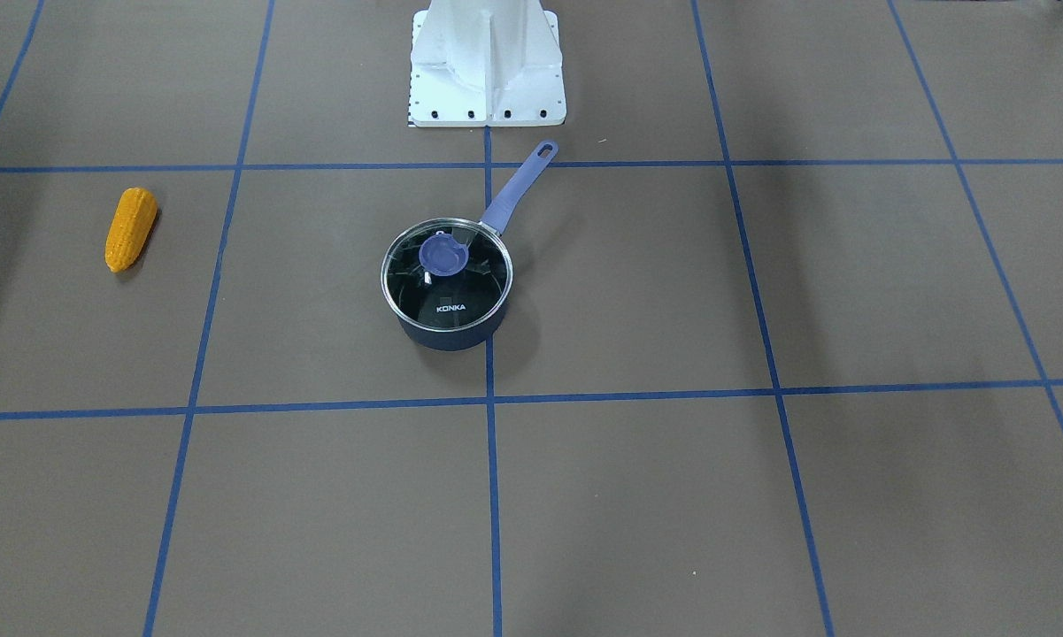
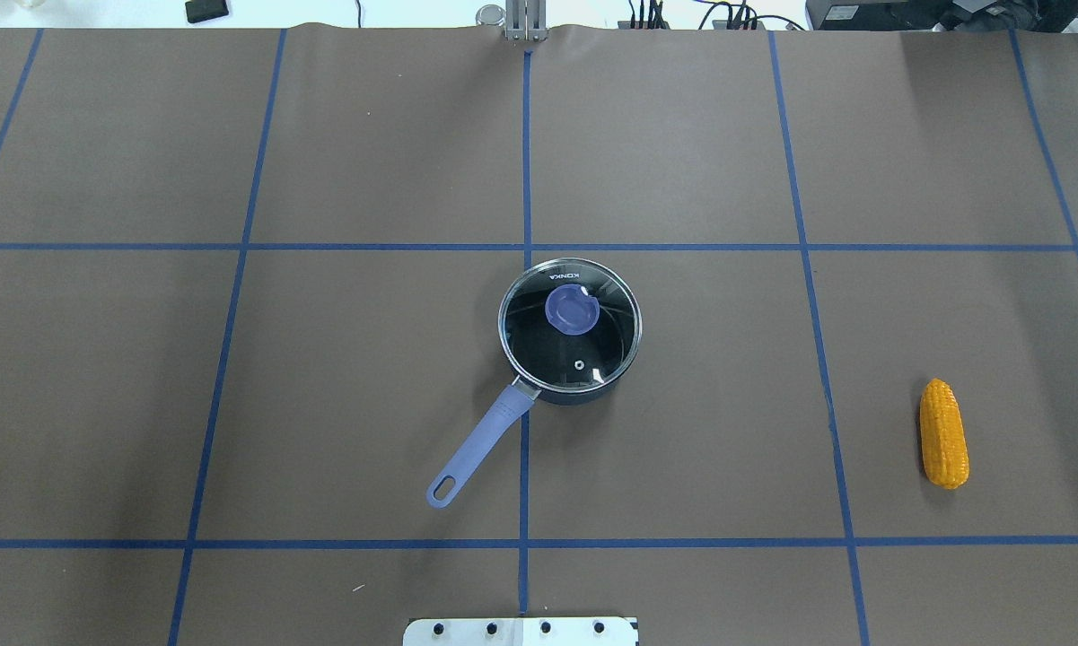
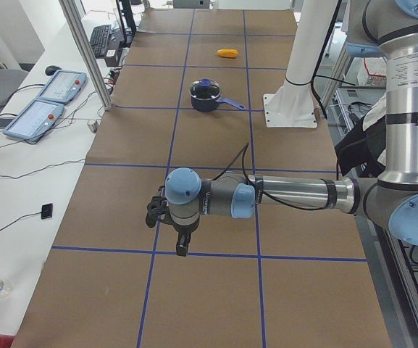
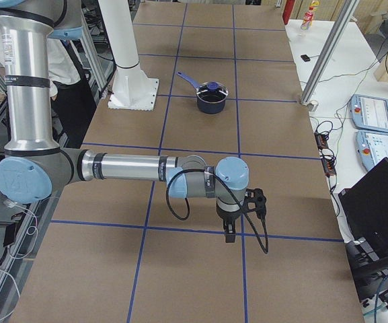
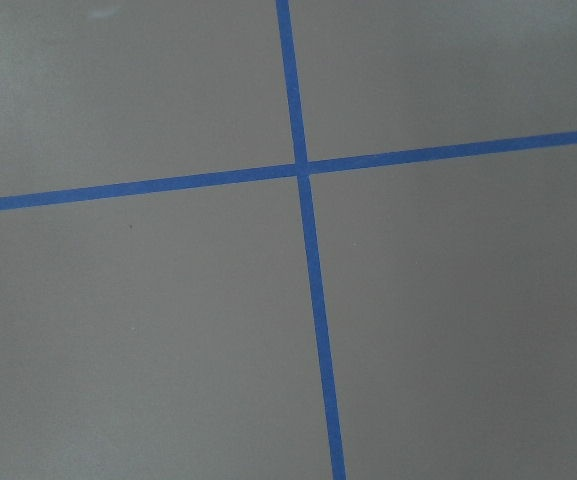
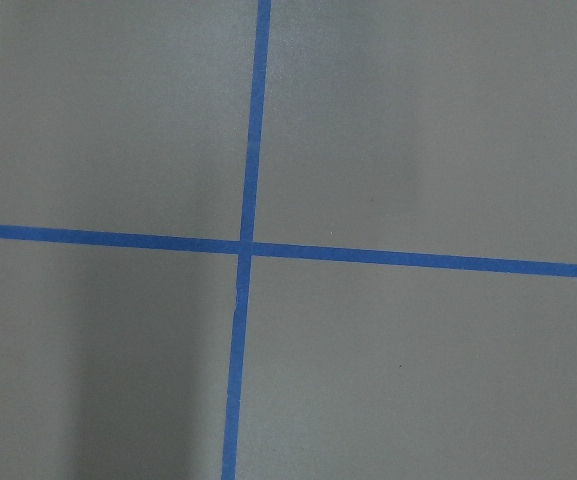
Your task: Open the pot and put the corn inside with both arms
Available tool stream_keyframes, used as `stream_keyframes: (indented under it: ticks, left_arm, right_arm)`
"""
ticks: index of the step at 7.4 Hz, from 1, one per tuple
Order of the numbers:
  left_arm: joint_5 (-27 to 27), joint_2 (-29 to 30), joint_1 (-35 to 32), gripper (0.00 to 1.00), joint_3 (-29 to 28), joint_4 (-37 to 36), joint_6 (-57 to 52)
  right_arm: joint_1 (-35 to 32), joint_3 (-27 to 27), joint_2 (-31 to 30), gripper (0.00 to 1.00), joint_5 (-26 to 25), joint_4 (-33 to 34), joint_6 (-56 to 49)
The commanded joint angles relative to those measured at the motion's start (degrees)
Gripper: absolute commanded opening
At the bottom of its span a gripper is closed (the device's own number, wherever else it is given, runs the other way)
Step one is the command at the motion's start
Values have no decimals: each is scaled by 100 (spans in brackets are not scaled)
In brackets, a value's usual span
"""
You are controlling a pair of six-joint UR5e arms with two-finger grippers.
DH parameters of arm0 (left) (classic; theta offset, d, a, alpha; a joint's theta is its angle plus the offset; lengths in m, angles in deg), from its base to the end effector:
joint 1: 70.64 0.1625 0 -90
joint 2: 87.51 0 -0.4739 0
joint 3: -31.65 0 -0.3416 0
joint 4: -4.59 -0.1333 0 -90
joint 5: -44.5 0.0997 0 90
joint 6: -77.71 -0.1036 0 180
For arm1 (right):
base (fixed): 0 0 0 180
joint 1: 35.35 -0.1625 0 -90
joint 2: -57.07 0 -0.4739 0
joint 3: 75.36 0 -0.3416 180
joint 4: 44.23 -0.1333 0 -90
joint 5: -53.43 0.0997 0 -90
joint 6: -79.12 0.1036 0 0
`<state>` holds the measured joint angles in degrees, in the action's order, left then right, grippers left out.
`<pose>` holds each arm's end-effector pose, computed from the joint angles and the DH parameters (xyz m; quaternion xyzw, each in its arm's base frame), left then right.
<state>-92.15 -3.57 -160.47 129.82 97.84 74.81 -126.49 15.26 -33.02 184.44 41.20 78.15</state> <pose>-0.0568 -0.3974 0.6827 0.0523 0.3944 0.0431 0.9164 0.0742 -0.4457 0.7022 0.0481 -0.3491 -0.0142 0.9357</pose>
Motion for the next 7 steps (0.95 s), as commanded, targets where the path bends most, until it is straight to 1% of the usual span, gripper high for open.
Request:
stream_keyframes:
  ticks: [1, 4, 6, 7]
  left_arm:
    - [7, 0, 0, 98, 18, 0, 8]
    - [7, 8, 0, 99, 18, 0, 8]
    - [-19, 79, 0, 99, 140, 26, 26]
    - [-19, 96, 0, 98, 141, 26, 8]
  right_arm:
    - [0, 9, 0, 100, 3, 0, 0]
    - [0, 35, 18, 100, 11, 0, -9]
    - [9, 140, 0, 100, 64, -9, 9]
    - [18, 184, 87, 100, 73, -26, 70]
